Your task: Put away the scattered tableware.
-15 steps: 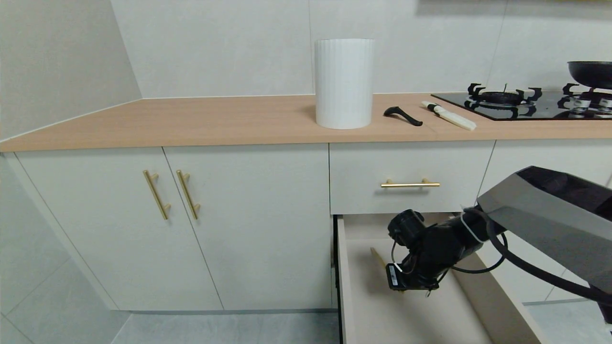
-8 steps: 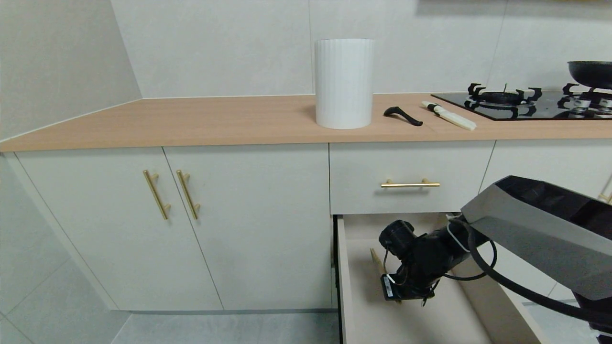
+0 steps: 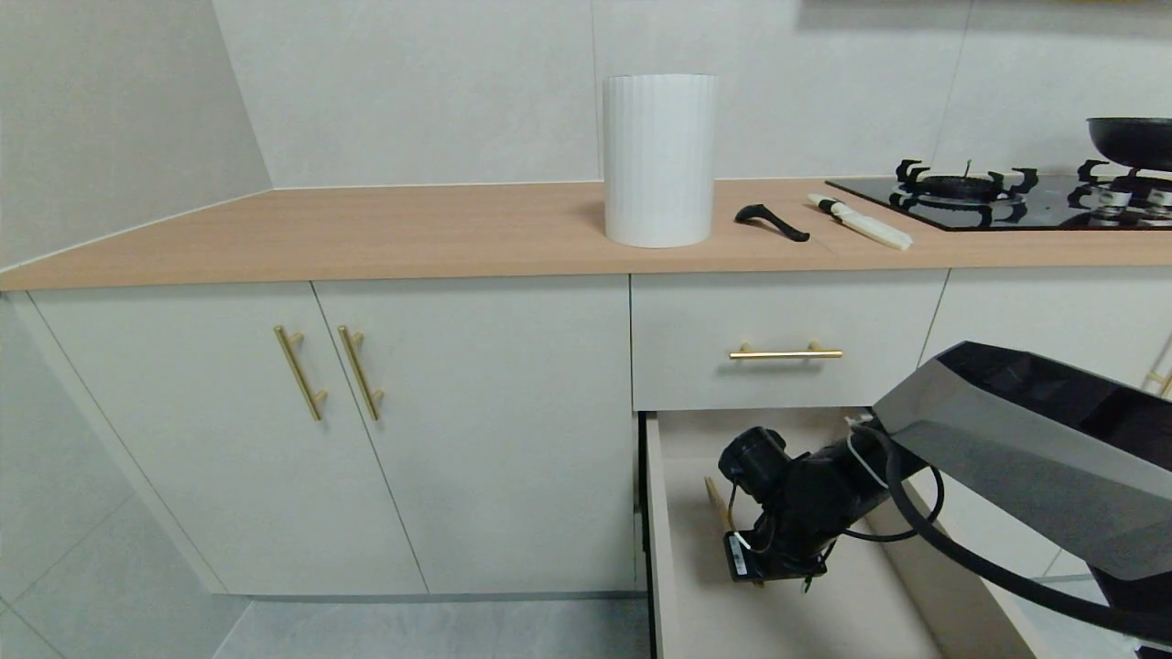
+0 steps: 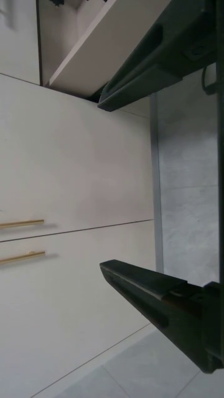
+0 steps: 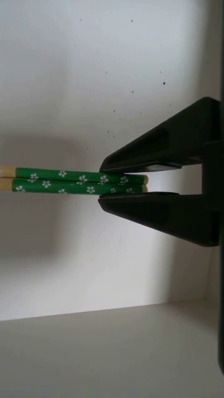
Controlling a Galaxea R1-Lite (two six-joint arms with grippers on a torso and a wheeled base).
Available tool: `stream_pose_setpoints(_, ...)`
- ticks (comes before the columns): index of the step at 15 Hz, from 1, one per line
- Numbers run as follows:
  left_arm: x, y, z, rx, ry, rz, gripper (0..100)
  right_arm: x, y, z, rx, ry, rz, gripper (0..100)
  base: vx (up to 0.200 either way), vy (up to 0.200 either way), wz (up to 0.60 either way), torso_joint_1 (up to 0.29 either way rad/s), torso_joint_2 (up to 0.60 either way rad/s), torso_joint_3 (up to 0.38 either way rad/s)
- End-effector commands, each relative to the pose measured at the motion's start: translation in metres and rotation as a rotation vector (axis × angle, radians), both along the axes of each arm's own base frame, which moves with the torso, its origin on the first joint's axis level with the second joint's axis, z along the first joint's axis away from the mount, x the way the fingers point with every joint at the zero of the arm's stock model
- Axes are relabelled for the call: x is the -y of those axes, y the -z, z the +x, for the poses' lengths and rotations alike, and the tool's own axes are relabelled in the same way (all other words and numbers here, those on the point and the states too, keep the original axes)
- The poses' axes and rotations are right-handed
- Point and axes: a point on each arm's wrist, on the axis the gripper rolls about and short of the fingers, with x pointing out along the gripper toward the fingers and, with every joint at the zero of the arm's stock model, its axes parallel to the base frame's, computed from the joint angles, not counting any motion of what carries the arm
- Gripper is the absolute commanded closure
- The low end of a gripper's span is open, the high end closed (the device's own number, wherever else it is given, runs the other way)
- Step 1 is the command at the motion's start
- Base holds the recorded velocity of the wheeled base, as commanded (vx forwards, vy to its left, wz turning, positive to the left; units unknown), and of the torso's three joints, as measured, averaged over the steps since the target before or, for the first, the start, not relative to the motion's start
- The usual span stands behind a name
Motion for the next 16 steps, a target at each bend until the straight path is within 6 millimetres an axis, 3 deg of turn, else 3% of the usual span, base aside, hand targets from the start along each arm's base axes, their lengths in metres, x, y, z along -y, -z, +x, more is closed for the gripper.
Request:
stream_pose_setpoints(1, 0.000, 0.000, 0.000, -0.001, 0.000, 0.000, 0, 0.000, -0.001, 0.000, 0.001, 0.000, 0.001, 100, 0.000, 0.000, 0.00, 0.000, 0.00, 0.000)
stream_pose_setpoints(2, 0.000, 0.000, 0.000, -0.001, 0.000, 0.000, 0, 0.000, -0.001, 0.000, 0.001, 0.000, 0.001, 100, 0.000, 0.000, 0.00, 0.000, 0.00, 0.000)
stream_pose_setpoints(3, 0.000, 0.000, 0.000, -0.001, 0.000, 0.000, 0, 0.000, -0.001, 0.000, 0.001, 0.000, 0.001, 0, 0.000, 0.000, 0.00, 0.000, 0.00, 0.000)
stream_pose_setpoints(10, 0.000, 0.000, 0.000, 0.000, 0.000, 0.000, 0, 0.001, -0.008, -0.002, 0.005, 0.000, 0.007, 0, 0.000, 0.000, 0.00, 0.000, 0.00, 0.000)
stream_pose_setpoints(13, 0.000, 0.000, 0.000, -0.001, 0.000, 0.000, 0, 0.016, -0.054, -0.005, 0.077, 0.062, 0.070, 0, 0.000, 0.000, 0.00, 0.000, 0.00, 0.000)
stream_pose_setpoints(16, 0.000, 0.000, 0.000, 0.000, 0.000, 0.000, 0, 0.057, -0.127, -0.006, 0.218, 0.166, 0.160, 0, 0.000, 0.000, 0.00, 0.000, 0.00, 0.000)
